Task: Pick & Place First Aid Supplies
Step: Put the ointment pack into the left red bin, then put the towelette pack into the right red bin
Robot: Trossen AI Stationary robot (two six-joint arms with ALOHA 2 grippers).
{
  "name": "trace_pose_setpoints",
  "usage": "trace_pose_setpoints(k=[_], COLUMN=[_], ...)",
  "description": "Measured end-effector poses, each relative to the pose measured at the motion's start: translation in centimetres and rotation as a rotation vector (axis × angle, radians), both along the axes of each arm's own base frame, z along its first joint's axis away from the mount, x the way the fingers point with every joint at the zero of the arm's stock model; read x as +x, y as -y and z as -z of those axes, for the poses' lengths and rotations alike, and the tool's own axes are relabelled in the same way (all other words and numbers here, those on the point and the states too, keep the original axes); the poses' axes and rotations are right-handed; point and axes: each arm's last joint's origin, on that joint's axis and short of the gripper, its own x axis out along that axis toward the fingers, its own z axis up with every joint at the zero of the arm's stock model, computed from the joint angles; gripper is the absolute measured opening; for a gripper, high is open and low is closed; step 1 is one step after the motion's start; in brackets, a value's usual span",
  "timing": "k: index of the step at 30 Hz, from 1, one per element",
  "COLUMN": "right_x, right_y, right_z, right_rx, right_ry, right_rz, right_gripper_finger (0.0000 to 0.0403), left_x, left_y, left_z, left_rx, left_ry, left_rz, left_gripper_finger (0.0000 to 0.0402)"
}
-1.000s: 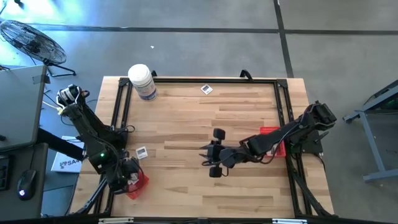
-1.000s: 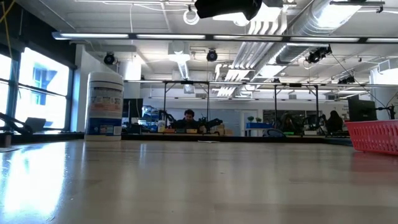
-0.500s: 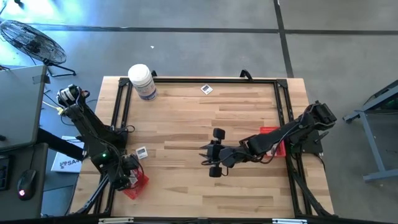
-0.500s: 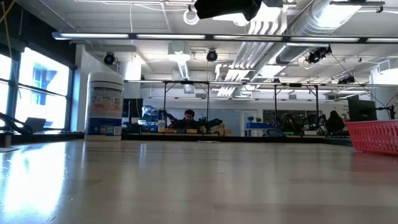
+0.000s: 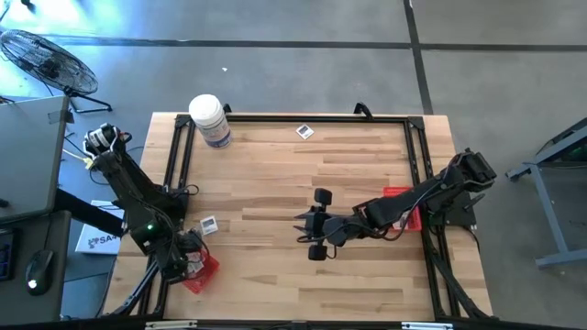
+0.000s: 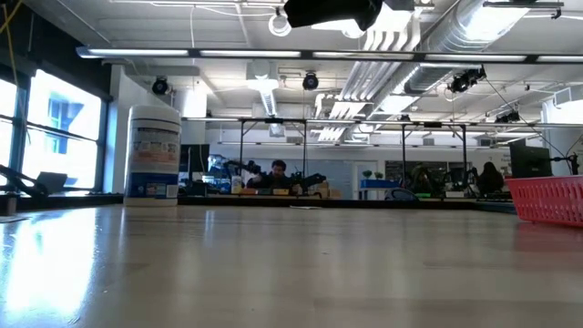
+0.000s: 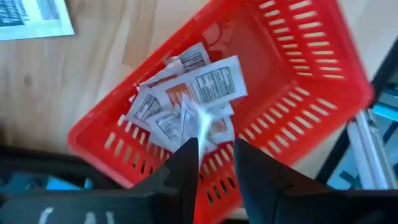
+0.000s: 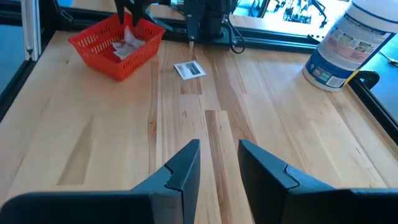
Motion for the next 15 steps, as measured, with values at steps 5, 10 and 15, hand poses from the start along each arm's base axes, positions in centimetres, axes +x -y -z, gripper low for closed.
trace_pose_setpoints(k=[5,10,15], right_x=[0.1,0.1,0.1], right_y=[0.0,-0.1,-0.1], right_z=[-0.2,-0.3,-0.3], right_rx=[0.006,0.007,0.014], right_ry=[0.022,0.03,0.027], right_rz=[-0.002,-0.004,-0.017], right_gripper_finger=[0.0103,0.0103,0.0103], left_x=[0.3,1.1,1.9], left_y=[0.0,-0.6,-1.8], left_z=[-2.7,-4.5,-4.1], left_rx=[0.063,0.259,0.459], left_ry=[0.072,0.352,0.51], left_rz=[-0.025,-0.053,-0.114], left_gripper_finger=[0.0098,0.0098,0.0098])
